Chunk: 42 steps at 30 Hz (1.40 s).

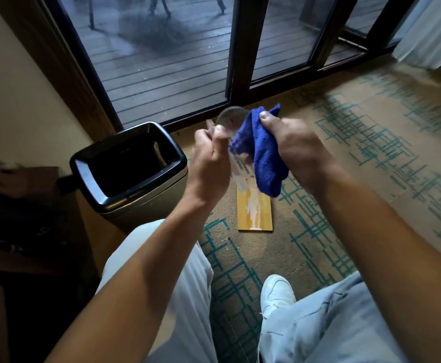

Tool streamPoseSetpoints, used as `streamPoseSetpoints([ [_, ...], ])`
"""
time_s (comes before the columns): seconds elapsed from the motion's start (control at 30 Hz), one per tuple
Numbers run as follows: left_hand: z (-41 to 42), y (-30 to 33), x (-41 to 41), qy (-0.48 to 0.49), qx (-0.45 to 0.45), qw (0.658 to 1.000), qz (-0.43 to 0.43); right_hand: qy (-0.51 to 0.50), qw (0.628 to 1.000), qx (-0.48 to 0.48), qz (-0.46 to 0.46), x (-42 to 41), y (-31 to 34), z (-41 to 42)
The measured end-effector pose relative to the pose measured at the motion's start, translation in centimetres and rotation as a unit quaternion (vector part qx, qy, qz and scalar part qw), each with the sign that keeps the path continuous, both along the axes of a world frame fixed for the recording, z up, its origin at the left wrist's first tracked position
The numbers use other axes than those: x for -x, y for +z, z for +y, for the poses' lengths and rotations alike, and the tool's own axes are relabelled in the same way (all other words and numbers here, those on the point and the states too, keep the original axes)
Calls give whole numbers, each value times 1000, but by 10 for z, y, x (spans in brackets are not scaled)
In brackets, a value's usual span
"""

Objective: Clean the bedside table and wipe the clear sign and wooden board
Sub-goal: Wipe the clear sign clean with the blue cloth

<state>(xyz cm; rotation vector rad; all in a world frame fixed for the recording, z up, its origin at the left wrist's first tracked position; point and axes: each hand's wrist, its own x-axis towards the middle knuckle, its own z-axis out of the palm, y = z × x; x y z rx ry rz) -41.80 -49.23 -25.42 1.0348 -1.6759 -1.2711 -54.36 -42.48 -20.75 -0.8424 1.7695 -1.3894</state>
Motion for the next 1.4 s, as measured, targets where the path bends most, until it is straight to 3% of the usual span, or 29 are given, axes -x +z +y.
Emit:
streamPoseSetpoints([
  [0.07, -10, 2, -3, 28, -10, 999, 22, 7, 992, -8, -126, -1, 0, 8],
  [0.17, -21, 4, -6, 53, -31, 997, 46, 33, 978, -49, -202, -1, 0, 18],
  [0.23, -23, 6, -7, 53, -47, 995, 70, 52, 971, -86, -215, 5, 1, 23],
  [0.33, -24, 12, -10, 42, -58, 990, 118, 44, 979, -118, -158, 19, 6, 28],
  [0.47, -16, 11, -7, -95, -100, 982, 126, -60, 978, -15, -200, 27, 14, 19],
  [0.57, -3, 7, 0, -182, -123, 970, 105, -20, 960, 43, -275, 17, 18, 10],
  [0.7, -6, 7, 5, -178, -102, 971, 122, 18, 951, 38, -305, 11, 19, 12],
  [0.83, -16, 10, 4, -135, -92, 977, 134, 70, 966, -1, -250, 13, 15, 24],
  [1.03, -29, 8, -4, -127, -101, 976, 144, 122, 959, -110, -232, 18, 16, 38],
  [1.13, -25, 6, -4, -142, -102, 975, 140, 78, 975, -61, -200, 23, 21, 38],
  [1.23, -14, 6, 1, -169, -92, 972, 135, 34, 996, 9, -86, 23, 24, 30],
  [1.33, -9, 2, 3, -149, -76, 978, 124, 35, 999, 1, 34, 14, 19, 25],
  [1.4, -10, -1, 3, -127, -52, 985, 106, 17, 982, -6, 185, 7, 13, 25],
])
